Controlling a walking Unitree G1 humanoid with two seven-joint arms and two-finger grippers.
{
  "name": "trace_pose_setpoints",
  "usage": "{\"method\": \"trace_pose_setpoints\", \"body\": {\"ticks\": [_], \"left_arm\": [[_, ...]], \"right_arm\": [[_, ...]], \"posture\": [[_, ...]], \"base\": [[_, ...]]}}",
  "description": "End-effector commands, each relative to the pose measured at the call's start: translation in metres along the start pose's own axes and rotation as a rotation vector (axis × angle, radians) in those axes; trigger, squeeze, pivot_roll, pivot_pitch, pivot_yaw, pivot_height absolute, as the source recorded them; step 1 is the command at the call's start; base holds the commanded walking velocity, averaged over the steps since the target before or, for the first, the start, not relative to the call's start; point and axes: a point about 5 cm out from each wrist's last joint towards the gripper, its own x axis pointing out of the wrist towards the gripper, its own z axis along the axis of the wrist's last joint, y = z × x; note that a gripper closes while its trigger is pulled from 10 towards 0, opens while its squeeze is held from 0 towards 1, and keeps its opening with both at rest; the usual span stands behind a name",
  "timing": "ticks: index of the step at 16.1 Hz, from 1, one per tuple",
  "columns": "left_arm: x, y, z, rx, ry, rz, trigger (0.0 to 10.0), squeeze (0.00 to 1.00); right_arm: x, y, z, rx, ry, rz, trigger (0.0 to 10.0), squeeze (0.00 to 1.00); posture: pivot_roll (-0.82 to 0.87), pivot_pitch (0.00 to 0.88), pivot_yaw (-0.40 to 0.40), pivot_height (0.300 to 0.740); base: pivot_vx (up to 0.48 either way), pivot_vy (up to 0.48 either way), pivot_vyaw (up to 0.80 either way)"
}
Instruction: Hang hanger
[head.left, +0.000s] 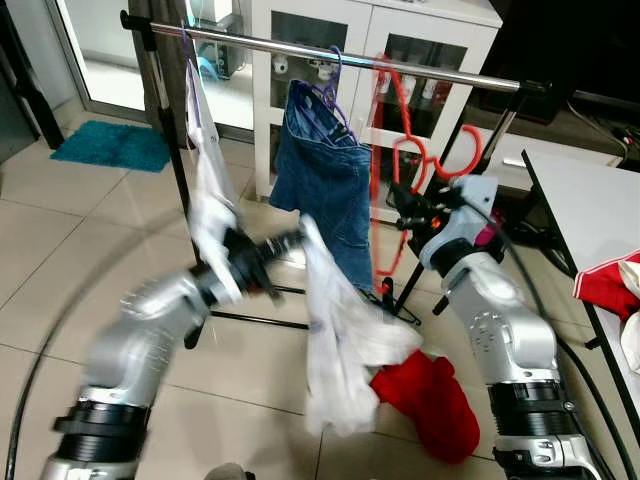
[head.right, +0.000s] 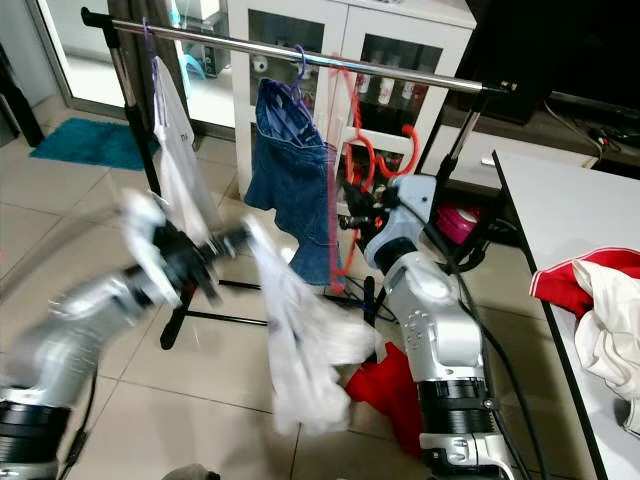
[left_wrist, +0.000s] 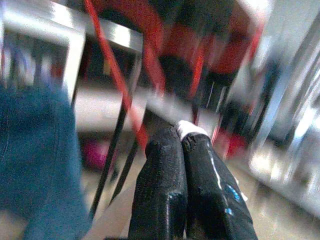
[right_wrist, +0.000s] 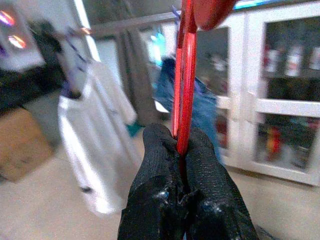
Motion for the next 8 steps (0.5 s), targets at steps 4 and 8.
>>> {"method": "trace_pose_setpoints", "body": {"ticks": [4,8], "left_arm": [[-0.016,0.012,0.018,0.061,0.058,0.103,0.0,0.0],[-0.06,0.036,-0.03,0.176,0.338,0.494,10.0,0.0]], "right_arm": [[-0.008,-0.007,-0.015,0.014,-0.014,-0.062,0.0,0.0],[-0.041,-0.006,-0.055,-0.002,0.22,-0.074,10.0,0.0]], "posture": [[-0.06,0.0,-0.05,0.74],[-0.06,0.0,-0.049,0.74]], "base": [[0.0,0.0,0.0],[0.0,0.0,0.0]]}}
